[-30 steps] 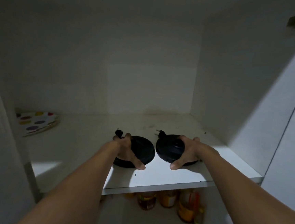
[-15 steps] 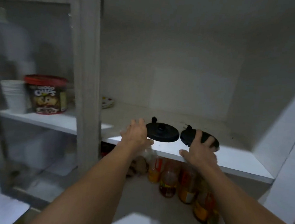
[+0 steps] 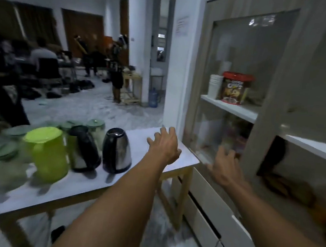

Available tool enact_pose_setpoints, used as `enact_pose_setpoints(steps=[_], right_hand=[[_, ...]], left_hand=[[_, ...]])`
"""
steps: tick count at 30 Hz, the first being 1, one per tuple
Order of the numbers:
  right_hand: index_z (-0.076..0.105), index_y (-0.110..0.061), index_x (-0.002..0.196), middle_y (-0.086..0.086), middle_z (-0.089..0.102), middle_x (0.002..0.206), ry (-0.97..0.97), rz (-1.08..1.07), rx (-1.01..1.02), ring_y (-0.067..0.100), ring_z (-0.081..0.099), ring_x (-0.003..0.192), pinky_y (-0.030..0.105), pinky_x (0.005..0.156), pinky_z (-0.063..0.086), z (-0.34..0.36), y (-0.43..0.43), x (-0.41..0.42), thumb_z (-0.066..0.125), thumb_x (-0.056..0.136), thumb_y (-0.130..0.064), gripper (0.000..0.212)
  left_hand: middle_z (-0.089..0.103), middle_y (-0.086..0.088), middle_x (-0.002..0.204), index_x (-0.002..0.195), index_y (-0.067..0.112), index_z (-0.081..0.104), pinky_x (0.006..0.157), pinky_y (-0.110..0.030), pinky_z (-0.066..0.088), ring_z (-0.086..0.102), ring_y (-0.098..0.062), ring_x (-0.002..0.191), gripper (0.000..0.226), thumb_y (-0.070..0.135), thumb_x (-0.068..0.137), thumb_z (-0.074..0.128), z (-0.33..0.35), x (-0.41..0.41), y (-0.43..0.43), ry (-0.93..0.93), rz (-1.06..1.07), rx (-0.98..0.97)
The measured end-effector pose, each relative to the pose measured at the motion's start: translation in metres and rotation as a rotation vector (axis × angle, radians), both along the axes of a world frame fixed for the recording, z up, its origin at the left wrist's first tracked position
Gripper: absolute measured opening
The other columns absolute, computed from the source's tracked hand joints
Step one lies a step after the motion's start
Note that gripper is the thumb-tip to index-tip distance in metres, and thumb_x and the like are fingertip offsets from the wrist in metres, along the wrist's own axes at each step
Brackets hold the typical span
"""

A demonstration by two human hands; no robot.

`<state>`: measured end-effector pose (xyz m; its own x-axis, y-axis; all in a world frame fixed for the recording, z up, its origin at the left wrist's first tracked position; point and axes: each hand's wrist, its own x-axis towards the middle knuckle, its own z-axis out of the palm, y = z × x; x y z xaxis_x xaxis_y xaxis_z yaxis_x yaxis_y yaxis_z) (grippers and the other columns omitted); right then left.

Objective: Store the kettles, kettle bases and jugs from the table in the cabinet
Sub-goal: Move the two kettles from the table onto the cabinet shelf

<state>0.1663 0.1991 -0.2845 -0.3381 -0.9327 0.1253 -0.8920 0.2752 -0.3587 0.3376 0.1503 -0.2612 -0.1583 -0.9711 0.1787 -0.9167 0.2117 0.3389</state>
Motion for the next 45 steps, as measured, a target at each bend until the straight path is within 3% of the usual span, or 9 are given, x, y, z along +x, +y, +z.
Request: enact_pose_setpoints(steps=[10,17,21,25,30,33,40,42,45], right_hand=[[0.027,-0.014,0.139,0.018,0.046,0.135,-0.013,0.371,0.169,0.04,0.051,0.121,0.047,0.093,0.045,-0.031,-0.056,0.242,0.058,0.09,-0.042,0.064],[0.027,-0.013,0.141,0.017,0.053,0.13,-0.113,0.348,0.245,0.041,0.055,0.116,0.045,0.088,0.046,-0.056,-0.102,0.315,0.06,0.089,-0.04,0.067],[0.032,-0.009,0.139,0.017,0.055,0.131,-0.237,0.252,0.252,0.04,0.057,0.116,0.043,0.089,0.047,-0.068,-0.16,0.329,0.06,0.089,-0.044,0.067],[0.048,-0.011,0.129,0.013,0.063,0.122,-0.48,0.036,0.245,0.037,0.061,0.111,0.039,0.083,0.047,-0.087,-0.228,0.343,0.064,0.079,-0.061,0.072],[0.063,-0.012,0.115,0.01,0.069,0.11,-0.663,-0.124,0.348,0.033,0.065,0.106,0.032,0.078,0.045,-0.107,-0.278,0.349,0.071,0.075,-0.052,0.057],[0.065,-0.016,0.108,0.007,0.065,0.093,-0.7,-0.183,0.355,0.033,0.066,0.101,0.033,0.084,0.052,-0.113,-0.288,0.35,0.07,0.07,-0.04,0.045],[0.059,-0.008,0.106,0.015,0.067,0.107,-0.8,-0.339,0.192,0.035,0.065,0.098,0.034,0.076,0.05,-0.096,-0.27,0.335,0.068,0.081,-0.027,0.033],[0.061,-0.006,0.115,0.017,0.067,0.111,-0.804,-0.376,0.099,0.037,0.064,0.1,0.036,0.082,0.052,-0.084,-0.252,0.334,0.068,0.081,-0.028,0.041],[0.062,-0.006,0.117,0.019,0.066,0.116,-0.787,-0.482,-0.03,0.04,0.063,0.105,0.04,0.088,0.053,-0.062,-0.213,0.335,0.068,0.08,-0.032,0.045]], left_hand=[[0.041,-0.016,0.136,0.13,0.011,0.037,0.102,-0.058,0.038,0.043,-0.04,0.127,0.052,0.032,0.088,0.061,-0.032,0.252,0.001,-0.004,0.343,0.136],[0.046,-0.013,0.133,0.13,0.01,0.039,0.099,-0.053,0.043,0.048,-0.036,0.124,0.054,0.033,0.087,0.062,-0.062,0.3,-0.052,0.098,0.363,0.214],[0.058,-0.018,0.129,0.129,0.001,0.048,0.091,-0.042,0.048,0.056,-0.037,0.118,0.055,0.035,0.088,0.063,-0.087,0.302,-0.11,0.355,0.426,0.284],[0.069,-0.019,0.113,0.114,-0.002,0.065,0.087,-0.037,0.05,0.063,-0.036,0.106,0.047,0.037,0.087,0.066,-0.11,0.307,-0.169,0.822,0.578,0.394],[0.067,-0.011,0.104,0.104,0.001,0.057,0.097,-0.047,0.052,0.066,-0.035,0.102,0.059,0.043,0.066,0.077,-0.14,0.3,-0.221,1.207,0.722,0.601],[0.071,-0.017,0.099,0.107,-0.001,0.066,0.091,-0.043,0.055,0.068,-0.035,0.093,0.05,0.032,0.07,0.07,-0.138,0.295,-0.23,1.122,0.762,0.577],[0.058,-0.008,0.075,0.088,0.006,0.052,0.076,-0.033,0.044,0.056,-0.029,0.073,0.019,0.024,0.087,0.057,-0.106,0.3,-0.22,1.106,0.657,0.447],[0.062,-0.01,0.073,0.084,0.004,0.058,0.071,-0.032,0.044,0.056,-0.026,0.067,0.026,0.03,0.083,0.056,-0.093,0.303,-0.211,1.065,0.517,0.415],[0.073,-0.017,0.093,0.093,0.002,0.069,0.079,-0.042,0.057,0.068,-0.033,0.085,0.059,0.049,0.06,0.054,-0.085,0.303,-0.198,0.995,0.242,0.353]])
